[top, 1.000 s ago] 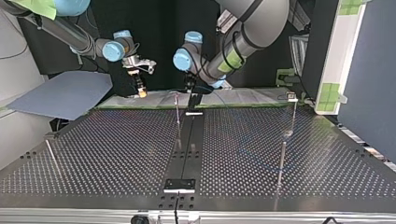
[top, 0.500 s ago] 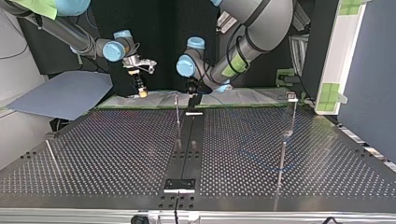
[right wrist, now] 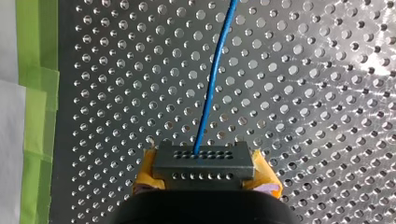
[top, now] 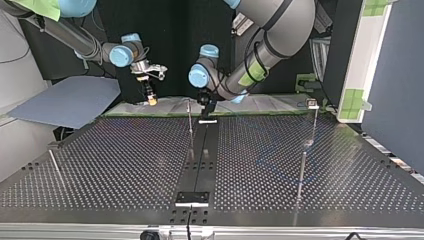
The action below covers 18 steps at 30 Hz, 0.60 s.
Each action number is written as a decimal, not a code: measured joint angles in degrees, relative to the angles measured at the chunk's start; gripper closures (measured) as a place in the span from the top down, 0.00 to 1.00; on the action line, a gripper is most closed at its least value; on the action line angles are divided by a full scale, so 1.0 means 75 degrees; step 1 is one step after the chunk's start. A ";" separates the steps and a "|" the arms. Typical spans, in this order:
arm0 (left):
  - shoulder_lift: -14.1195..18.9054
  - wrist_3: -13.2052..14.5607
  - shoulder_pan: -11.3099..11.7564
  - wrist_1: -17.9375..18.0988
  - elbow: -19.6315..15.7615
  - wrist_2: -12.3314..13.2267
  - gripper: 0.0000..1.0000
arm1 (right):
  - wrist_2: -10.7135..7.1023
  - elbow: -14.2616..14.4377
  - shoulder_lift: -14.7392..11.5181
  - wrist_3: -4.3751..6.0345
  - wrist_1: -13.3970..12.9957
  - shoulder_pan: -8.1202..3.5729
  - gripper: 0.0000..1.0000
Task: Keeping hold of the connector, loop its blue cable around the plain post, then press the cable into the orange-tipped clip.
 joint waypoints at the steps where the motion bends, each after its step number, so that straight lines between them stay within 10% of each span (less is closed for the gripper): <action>1: 0.0000 -0.0001 0.0009 -0.0006 0.0018 0.0009 0.00 | 0.0002 -0.0014 0.0000 0.0000 0.0020 -0.0001 0.00; 18: -0.0435 -0.0038 0.0241 -0.0279 0.0505 0.0302 0.00 | 0.0035 -0.0226 -0.0004 0.0243 0.0118 -0.0149 0.00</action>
